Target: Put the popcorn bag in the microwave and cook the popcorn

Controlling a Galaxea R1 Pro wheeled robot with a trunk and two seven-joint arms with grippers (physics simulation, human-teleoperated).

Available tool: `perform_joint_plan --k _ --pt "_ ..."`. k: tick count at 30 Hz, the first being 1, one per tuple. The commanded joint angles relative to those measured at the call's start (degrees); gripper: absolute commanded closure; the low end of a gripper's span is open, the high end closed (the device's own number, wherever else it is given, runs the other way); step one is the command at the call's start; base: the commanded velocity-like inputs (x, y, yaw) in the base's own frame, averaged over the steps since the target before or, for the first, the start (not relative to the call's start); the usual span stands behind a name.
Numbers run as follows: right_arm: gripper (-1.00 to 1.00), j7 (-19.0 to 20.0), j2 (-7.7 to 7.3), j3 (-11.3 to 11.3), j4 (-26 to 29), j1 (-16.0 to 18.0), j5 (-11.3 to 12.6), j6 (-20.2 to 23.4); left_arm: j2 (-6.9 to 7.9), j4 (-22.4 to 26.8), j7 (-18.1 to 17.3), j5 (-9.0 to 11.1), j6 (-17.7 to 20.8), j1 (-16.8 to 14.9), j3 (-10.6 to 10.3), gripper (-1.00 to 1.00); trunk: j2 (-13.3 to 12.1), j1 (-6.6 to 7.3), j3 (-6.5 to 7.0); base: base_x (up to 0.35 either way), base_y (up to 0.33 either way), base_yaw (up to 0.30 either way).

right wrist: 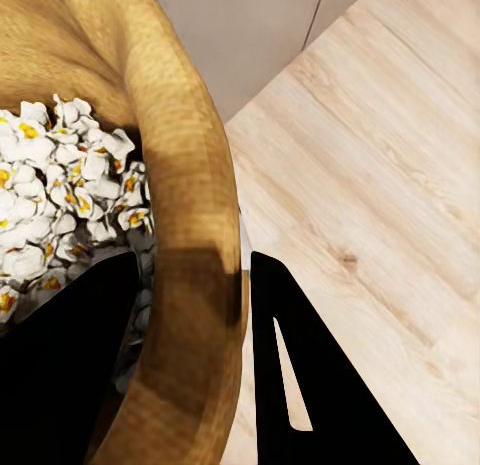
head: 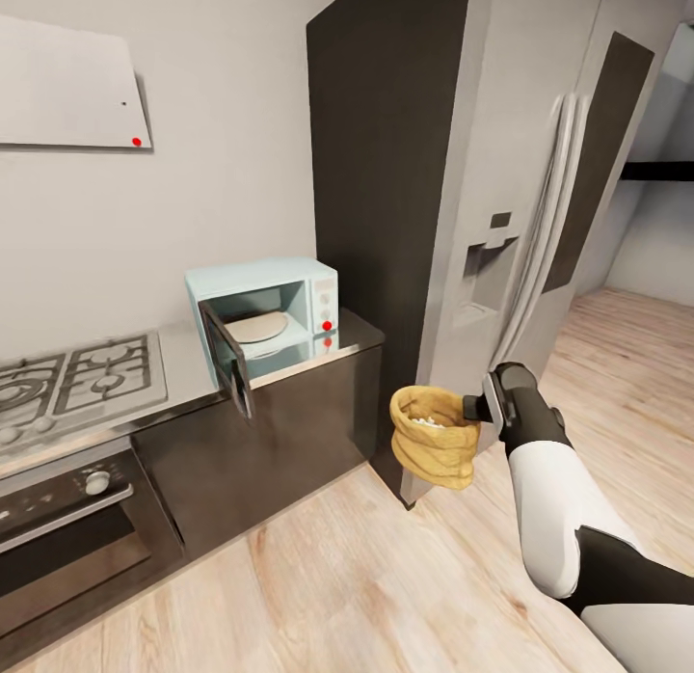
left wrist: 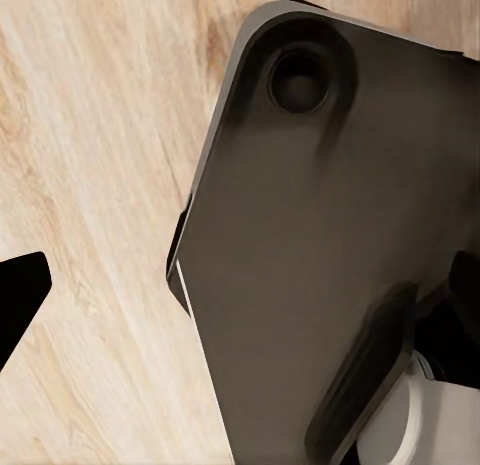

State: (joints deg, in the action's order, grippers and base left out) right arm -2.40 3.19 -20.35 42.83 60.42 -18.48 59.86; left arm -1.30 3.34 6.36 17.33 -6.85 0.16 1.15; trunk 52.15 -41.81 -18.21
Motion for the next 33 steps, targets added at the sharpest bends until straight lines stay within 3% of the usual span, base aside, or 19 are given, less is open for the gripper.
perform_joint_plan --k 1,33 --pt "1.0 -0.3 0.07 -0.2 0.0 0.1 0.2 0.1 -0.02 0.1 0.1 0.2 -0.1 0.0 0.1 -1.0 0.0 -0.01 -0.06 0.001 -0.001 0.0" --pt "1.0 -0.7 0.24 -0.2 0.0 0.1 0.3 0.1 -0.02 0.1 0.1 0.2 -0.1 0.0 0.1 -1.0 0.0 -0.01 -0.06 0.0 0.0 0.209"
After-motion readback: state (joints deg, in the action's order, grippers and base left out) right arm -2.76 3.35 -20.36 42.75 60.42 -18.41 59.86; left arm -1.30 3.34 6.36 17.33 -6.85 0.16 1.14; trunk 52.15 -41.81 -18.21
